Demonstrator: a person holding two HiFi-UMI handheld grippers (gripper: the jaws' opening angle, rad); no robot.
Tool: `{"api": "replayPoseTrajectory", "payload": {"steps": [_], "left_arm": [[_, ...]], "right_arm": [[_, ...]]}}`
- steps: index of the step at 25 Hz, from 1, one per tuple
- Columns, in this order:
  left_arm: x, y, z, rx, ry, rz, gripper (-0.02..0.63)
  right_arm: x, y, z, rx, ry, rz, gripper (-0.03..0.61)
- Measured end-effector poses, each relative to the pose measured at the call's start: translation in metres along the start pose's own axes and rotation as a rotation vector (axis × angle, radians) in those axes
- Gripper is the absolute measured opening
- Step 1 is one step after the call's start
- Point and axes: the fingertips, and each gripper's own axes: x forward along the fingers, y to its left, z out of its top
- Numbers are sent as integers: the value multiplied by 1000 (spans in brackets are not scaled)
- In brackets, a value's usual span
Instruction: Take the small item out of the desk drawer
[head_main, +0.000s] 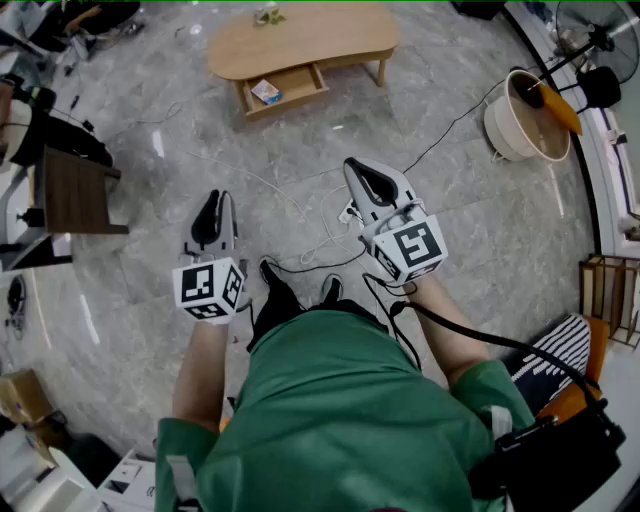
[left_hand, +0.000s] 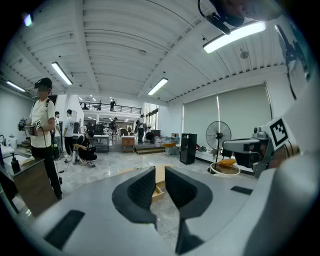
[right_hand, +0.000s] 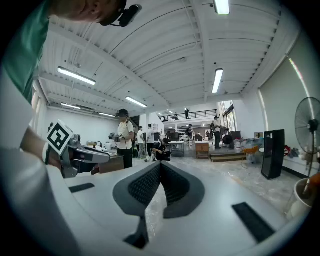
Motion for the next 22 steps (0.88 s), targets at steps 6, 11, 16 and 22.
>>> {"api": "replayPoseTrajectory", "payload": {"steps": [6,11,16,22], "left_arm": [[-6,20,-4,-16,12,8,71],[-8,81,-4,-21,0,8,71],[2,146,7,-35,-34,-21,71],[17,201,14,-43,-60,-79,71]], "right_arm": [[18,2,-2,8,26,-16,23],[49,21,0,3,42,-67,23],[83,35,12,29,47,-153,23],[115,51,26,20,49,-238,23]]}}
